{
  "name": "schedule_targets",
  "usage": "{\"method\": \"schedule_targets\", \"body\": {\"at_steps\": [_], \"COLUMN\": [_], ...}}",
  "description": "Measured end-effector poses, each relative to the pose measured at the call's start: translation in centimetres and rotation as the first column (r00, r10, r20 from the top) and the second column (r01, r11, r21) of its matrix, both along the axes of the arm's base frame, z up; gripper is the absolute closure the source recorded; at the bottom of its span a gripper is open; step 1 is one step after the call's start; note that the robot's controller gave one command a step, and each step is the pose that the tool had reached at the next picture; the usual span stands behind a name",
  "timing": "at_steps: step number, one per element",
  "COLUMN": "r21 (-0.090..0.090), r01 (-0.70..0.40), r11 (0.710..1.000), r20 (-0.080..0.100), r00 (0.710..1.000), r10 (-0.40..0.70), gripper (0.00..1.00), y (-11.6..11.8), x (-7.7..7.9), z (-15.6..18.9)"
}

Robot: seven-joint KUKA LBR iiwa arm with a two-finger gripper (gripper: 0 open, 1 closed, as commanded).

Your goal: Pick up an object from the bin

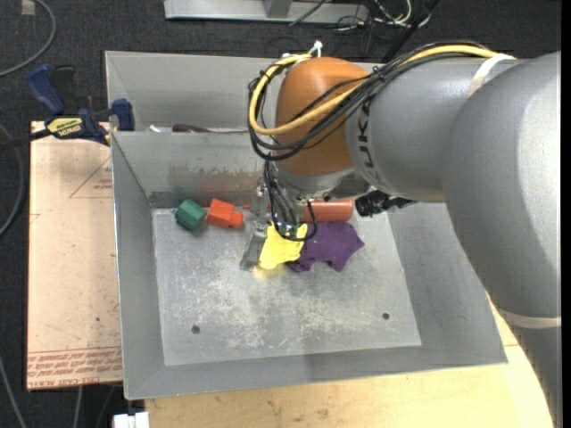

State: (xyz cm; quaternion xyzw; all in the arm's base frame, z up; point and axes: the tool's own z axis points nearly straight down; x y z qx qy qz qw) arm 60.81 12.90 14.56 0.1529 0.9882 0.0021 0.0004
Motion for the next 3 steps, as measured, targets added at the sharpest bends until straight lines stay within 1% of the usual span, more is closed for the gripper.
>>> {"method": "schedule_targets", "body": {"at_steps": [1, 2, 3], "r21": [-0.001, -0.001, 0.0], "r01": [-0.141, -0.213, -0.211], "r11": [0.99, 0.977, 0.978], "r20": [-0.004, -0.002, -0.001], "r00": [0.99, 0.977, 0.978], "r10": [0.141, 0.213, 0.211], "gripper": [0.0, 0.0, 1.0], "y": [-3.6, -4.9, -4.9], "x": [-0.4, -0.4, 1.6], "z": [-0.3, -0.5, -2.3]}}
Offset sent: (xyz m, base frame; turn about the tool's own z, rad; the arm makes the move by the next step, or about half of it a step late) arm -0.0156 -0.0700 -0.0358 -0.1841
